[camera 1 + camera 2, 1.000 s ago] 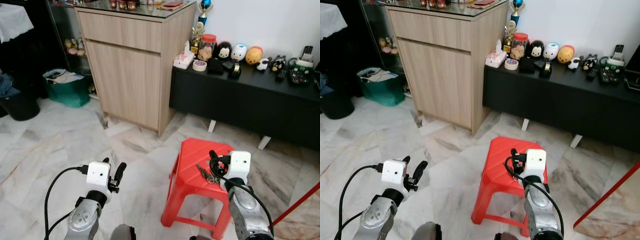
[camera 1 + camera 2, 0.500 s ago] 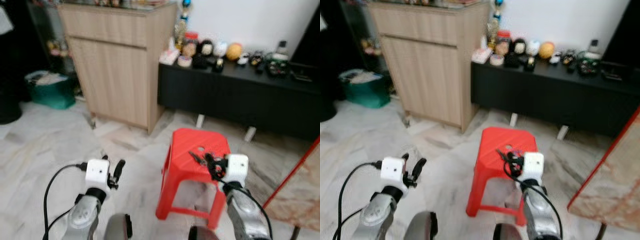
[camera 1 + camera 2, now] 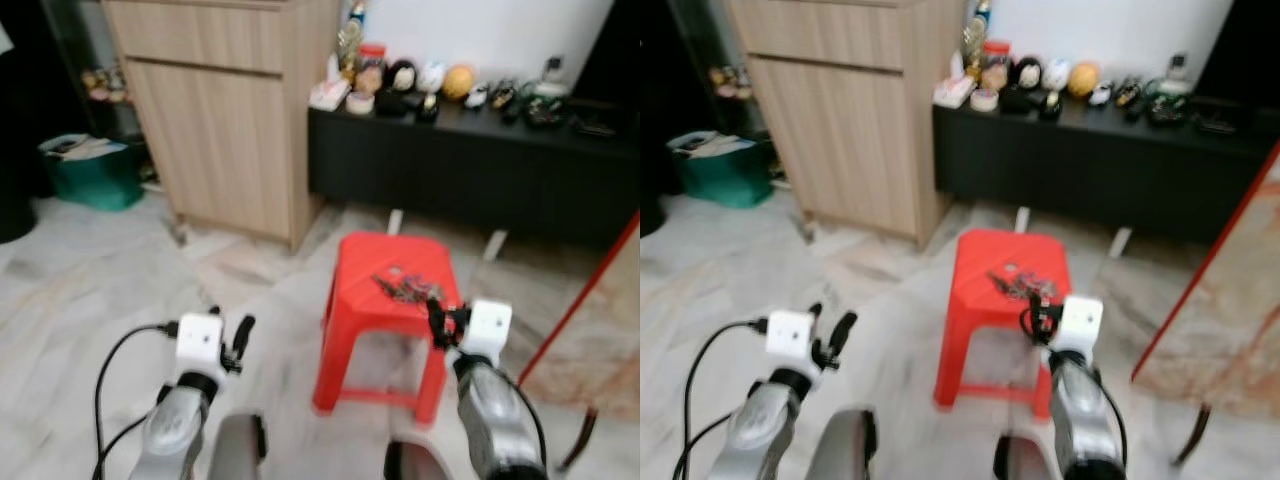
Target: Hang keys on a hook
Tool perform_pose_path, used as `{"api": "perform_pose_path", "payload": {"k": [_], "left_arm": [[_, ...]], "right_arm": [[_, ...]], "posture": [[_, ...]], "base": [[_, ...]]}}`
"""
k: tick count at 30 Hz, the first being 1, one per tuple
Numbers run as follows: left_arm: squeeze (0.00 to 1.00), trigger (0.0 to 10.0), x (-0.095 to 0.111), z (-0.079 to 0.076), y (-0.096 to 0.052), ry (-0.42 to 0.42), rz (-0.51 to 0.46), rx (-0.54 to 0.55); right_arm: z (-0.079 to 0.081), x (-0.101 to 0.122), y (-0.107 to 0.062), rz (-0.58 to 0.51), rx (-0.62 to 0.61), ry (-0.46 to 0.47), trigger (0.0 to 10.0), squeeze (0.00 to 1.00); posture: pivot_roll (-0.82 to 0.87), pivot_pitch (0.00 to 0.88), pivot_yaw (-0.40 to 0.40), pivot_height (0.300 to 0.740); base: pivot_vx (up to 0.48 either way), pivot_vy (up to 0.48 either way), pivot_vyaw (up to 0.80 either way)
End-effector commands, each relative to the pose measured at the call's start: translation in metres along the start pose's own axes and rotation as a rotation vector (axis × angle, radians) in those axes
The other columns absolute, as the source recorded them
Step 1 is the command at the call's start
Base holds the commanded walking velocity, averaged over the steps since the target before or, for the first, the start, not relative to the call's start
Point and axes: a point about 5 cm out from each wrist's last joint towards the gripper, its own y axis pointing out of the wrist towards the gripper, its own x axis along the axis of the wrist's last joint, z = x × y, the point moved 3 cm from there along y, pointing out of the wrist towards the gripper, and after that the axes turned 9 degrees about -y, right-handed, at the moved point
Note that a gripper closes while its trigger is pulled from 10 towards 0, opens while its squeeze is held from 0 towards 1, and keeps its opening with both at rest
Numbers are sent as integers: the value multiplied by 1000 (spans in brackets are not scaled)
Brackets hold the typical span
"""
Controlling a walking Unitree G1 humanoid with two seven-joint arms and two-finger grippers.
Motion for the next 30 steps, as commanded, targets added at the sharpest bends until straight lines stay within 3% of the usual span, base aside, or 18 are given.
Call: {"api": "perform_pose_path", "payload": {"k": [1, 8, 15, 30], "left_arm": [[0, 10000, 6, 2, 4, 12, -17, 2], [0, 10000, 6, 2, 3, 8, -17, 6], [0, 10000, 5, 2, 3, 11, -15, 5], [0, 10000, 6, 1, 4, 14, -17, -2]], "right_arm": [[4, 9, 4, -25, 24, -24, 10000, 0], [-1, 15, 8, -38, 33, -50, 10000, 0], [1, 15, 8, -43, 48, -47, 10000, 0], [2, 11, 7, -27, 54, -32, 10000, 0]], "posture": [[56, 0, -69, 586], [57, 0, -71, 586], [58, 0, -68, 586], [61, 0, -69, 586]], "base": [[251, 0, 0], [253, 0, 0], [258, 0, 546], [264, 0, 0]]}}
